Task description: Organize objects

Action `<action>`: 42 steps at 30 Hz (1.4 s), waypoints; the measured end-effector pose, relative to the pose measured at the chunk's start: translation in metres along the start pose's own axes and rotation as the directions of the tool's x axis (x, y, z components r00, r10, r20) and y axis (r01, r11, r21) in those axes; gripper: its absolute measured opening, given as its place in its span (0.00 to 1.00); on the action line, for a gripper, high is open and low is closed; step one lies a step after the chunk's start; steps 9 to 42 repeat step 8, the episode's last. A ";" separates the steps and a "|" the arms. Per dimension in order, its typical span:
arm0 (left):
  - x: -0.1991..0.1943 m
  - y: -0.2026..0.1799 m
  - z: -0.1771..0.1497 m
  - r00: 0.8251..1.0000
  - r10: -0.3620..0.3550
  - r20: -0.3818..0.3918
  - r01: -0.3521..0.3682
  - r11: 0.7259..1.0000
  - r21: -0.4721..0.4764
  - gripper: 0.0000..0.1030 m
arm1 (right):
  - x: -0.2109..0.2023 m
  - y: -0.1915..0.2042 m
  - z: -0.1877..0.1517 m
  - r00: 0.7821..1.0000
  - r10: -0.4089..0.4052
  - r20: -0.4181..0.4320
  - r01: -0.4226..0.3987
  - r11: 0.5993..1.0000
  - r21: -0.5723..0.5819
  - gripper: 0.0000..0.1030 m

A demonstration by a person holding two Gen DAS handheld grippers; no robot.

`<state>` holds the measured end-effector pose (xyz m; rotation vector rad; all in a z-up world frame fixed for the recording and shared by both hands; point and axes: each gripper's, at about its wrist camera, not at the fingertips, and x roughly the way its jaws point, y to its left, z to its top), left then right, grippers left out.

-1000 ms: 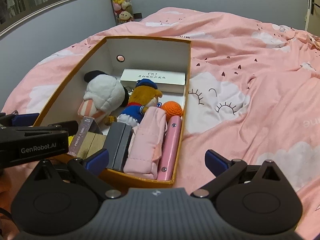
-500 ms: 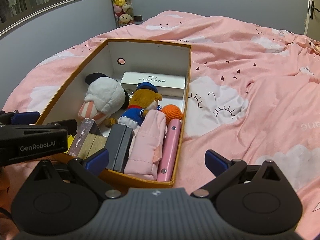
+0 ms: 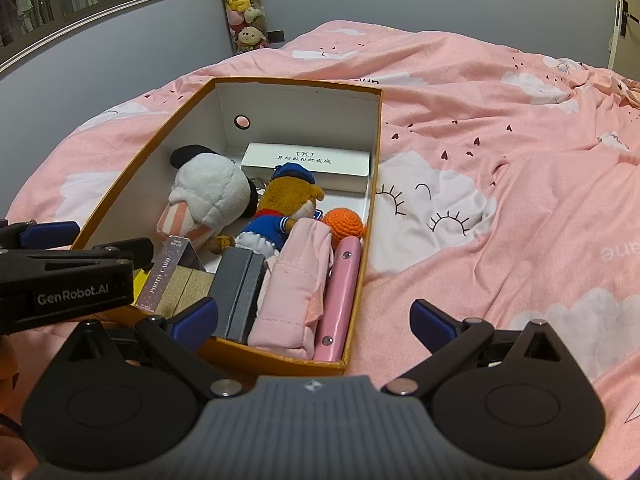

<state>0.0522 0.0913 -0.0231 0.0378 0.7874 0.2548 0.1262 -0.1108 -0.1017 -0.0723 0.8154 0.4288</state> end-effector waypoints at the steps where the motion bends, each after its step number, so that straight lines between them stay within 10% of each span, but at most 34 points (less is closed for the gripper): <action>1: 0.000 0.000 0.000 1.000 -0.002 0.000 0.002 1.000 0.000 0.90 | 0.000 0.000 0.000 1.000 0.000 0.000 0.000 1.000 0.000 0.99; 42: 0.000 0.000 0.000 1.000 -0.002 0.000 0.002 1.000 0.001 0.90 | 0.000 0.000 -0.001 1.000 0.001 -0.001 -0.001 1.000 0.003 0.99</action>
